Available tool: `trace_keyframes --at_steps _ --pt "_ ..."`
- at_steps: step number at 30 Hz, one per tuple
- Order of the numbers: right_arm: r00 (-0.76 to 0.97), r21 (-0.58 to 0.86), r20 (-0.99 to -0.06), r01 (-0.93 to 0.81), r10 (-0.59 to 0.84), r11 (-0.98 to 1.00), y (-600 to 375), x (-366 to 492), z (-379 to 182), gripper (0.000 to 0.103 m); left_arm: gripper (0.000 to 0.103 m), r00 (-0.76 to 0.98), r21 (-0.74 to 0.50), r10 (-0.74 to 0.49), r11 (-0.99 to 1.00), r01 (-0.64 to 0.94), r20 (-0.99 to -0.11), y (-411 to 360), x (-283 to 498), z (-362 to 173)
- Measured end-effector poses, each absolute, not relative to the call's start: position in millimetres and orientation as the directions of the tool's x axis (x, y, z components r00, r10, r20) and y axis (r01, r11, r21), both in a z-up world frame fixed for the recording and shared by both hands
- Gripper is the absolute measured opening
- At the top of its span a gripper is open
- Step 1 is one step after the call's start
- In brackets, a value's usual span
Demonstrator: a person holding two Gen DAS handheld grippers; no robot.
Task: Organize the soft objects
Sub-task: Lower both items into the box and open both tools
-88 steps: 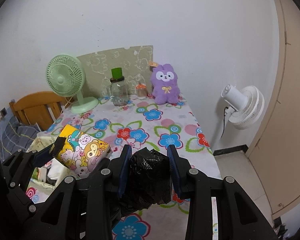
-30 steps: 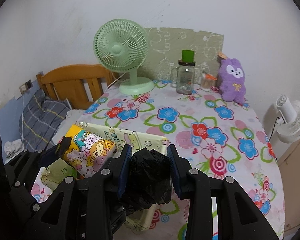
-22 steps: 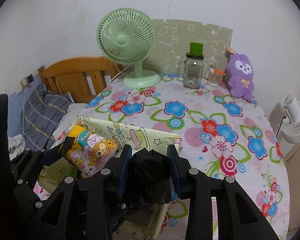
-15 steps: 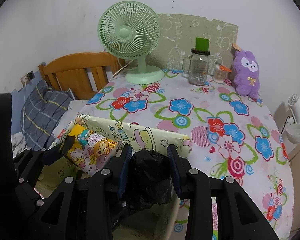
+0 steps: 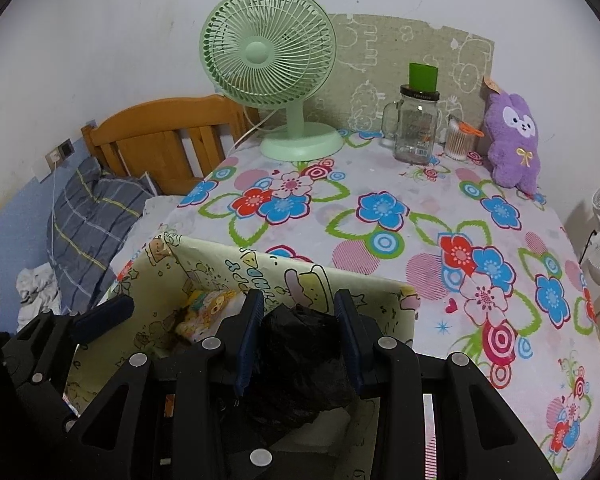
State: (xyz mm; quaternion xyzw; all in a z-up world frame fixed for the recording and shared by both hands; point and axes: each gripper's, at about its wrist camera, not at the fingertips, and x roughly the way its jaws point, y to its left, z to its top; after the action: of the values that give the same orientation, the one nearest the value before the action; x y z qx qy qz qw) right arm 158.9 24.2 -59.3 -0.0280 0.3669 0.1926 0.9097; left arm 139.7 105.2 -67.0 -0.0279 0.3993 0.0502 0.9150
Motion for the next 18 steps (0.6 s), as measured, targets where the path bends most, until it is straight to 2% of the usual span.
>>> trace_keyframes --at_steps 4,9,18 --pt "0.651 0.085 -0.685 -0.374 0.327 0.923 23.7 158.3 -59.5 0.043 0.097 0.676 -0.007 0.073 0.993 -0.116 -0.733 104.9 137.9 -66.9" --pt "0.645 0.089 -0.685 -0.387 0.339 0.918 21.6 154.4 -59.3 0.07 0.1 0.679 -0.017 0.07 0.993 -0.12 -0.73 103.8 130.9 -65.7" --pt "0.676 0.058 -0.661 -0.387 0.326 0.92 12.5 138.2 -48.9 0.082 0.101 0.702 -0.016 0.069 0.993 -0.114 -0.708 93.0 115.5 -56.3"
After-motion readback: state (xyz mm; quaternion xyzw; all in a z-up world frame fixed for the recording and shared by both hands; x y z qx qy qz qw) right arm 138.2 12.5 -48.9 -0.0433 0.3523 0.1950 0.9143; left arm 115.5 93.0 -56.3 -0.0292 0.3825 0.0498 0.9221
